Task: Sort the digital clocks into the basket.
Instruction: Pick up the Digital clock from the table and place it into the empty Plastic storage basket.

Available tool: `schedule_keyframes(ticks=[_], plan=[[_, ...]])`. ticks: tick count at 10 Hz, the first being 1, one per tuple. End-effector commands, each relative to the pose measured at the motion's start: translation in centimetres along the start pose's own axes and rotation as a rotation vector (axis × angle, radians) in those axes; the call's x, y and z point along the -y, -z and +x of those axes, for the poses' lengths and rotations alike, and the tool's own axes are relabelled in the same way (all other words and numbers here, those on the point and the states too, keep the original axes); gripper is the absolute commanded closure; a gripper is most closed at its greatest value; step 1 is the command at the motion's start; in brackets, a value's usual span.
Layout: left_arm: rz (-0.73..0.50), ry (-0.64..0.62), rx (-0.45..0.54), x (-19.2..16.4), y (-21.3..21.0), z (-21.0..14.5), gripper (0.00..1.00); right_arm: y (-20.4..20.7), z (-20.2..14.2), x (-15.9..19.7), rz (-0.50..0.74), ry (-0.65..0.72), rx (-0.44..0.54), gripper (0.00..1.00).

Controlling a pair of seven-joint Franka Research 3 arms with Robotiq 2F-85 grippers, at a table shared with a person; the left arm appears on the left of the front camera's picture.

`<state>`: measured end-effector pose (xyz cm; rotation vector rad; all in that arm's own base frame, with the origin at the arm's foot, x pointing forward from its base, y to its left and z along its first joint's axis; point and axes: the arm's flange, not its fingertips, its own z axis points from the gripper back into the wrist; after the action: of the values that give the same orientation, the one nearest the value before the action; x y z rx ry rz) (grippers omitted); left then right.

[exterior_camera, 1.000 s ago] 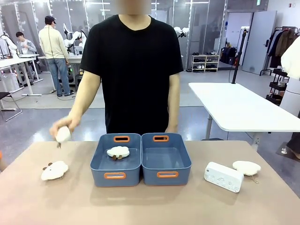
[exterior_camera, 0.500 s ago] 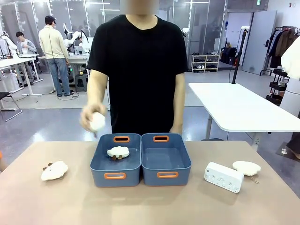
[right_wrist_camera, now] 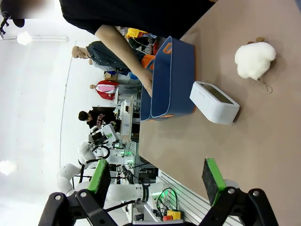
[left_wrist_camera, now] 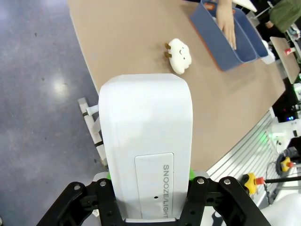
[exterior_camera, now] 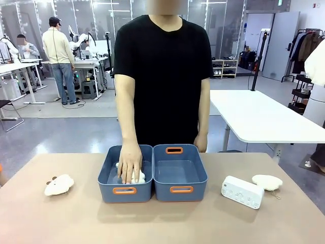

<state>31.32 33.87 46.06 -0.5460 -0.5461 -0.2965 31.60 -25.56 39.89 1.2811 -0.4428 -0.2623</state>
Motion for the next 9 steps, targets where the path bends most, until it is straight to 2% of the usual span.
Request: schedule_keyframes(ticks=[1, 4, 5, 7, 9], plan=[[-0.014, 0.031, 0.012, 0.3, -0.4, 0.5, 0.51, -0.1, -0.1, -0.1, 0.010, -0.005, -0.003, 0.00], [-0.039, 0.011, 0.010, 0.6, 0.5, 1.5, 0.51, -0.1, -0.1, -0.1, 0.010, -0.005, -0.003, 0.00], [-0.028, -0.017, -0.047, 1.3, 3.0, 4.2, 0.51, -0.1, -0.1, -0.1, 0.010, -0.005, -0.003, 0.00], [-0.038, 0.160, -0.112, 9.5, 6.1, 10.2, 0.51, -0.1, -0.1, -0.1, 0.010, -0.005, -0.003, 0.00], [-0.019, 0.329, -0.232, 20.4, 11.4, 15.7, 0.51, -0.1, -0.1, -0.1, 0.010, -0.005, -0.003, 0.00]])
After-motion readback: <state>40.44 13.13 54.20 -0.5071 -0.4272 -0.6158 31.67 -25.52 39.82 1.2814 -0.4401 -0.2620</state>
